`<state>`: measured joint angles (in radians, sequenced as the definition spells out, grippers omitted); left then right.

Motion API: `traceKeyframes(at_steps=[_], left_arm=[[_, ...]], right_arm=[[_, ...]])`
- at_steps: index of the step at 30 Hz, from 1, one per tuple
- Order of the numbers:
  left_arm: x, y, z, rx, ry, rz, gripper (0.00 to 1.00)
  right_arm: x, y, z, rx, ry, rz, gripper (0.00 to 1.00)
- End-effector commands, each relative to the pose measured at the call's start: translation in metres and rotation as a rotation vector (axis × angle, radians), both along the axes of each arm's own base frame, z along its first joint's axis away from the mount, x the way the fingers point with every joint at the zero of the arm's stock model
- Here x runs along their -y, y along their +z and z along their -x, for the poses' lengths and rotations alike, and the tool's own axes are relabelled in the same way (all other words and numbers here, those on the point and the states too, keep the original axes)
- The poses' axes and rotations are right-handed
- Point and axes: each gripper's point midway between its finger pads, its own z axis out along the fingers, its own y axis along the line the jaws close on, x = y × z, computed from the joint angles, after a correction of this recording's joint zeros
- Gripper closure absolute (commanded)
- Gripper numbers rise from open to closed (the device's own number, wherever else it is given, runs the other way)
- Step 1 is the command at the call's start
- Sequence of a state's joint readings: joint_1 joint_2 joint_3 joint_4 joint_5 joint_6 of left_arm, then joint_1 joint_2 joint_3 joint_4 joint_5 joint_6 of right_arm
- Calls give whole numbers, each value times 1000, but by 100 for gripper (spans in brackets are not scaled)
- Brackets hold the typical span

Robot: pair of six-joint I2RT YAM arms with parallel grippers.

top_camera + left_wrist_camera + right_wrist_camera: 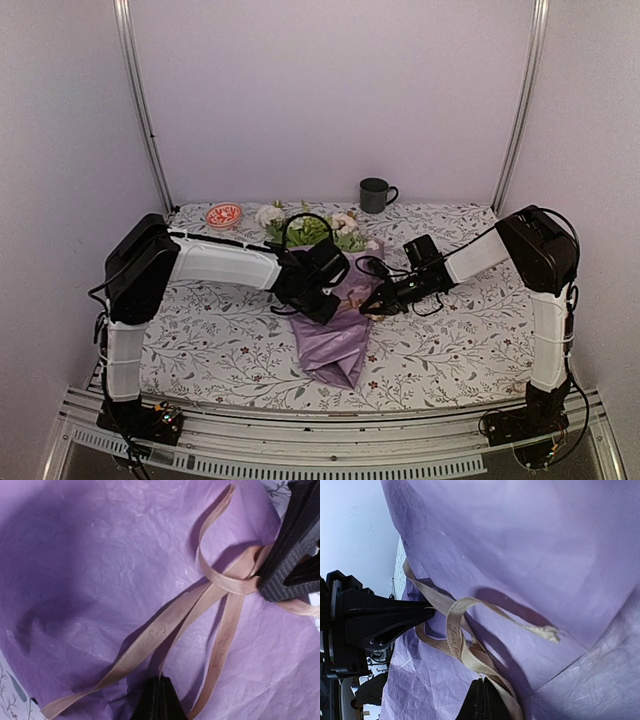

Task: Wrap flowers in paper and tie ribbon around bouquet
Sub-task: Tie the ribbon around the folded bouquet.

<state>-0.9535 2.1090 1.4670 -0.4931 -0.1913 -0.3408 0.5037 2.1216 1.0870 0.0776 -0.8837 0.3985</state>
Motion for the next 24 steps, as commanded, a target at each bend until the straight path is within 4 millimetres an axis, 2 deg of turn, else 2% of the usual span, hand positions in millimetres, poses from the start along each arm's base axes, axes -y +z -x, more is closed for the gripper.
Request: traceKeyframes(at_steps=[1,6,8,10,15,20,24], left_arm=[[-23,7,0,2,20,-42,100],[-37,22,-5,17,47,-7,100],[-40,20,-4,15,49,-1,100],[-42,34,-5,25,52,35,100],[-59,46,-8,32,87,65,100],[-81,45,-12,19,129,98,100],[-90,42,-8,0,139,153,100]], right_arm=[[23,-37,17,-94,-37,150,100],[19,-22,10,-57,-22,112,100],[18,-16,6,-36,-18,104,100],[18,-13,4,-35,-15,94,100],[15,1,4,-20,15,24,100],[14,25,-4,-17,22,-109,100],[24,37,-14,-8,-6,-139,100]])
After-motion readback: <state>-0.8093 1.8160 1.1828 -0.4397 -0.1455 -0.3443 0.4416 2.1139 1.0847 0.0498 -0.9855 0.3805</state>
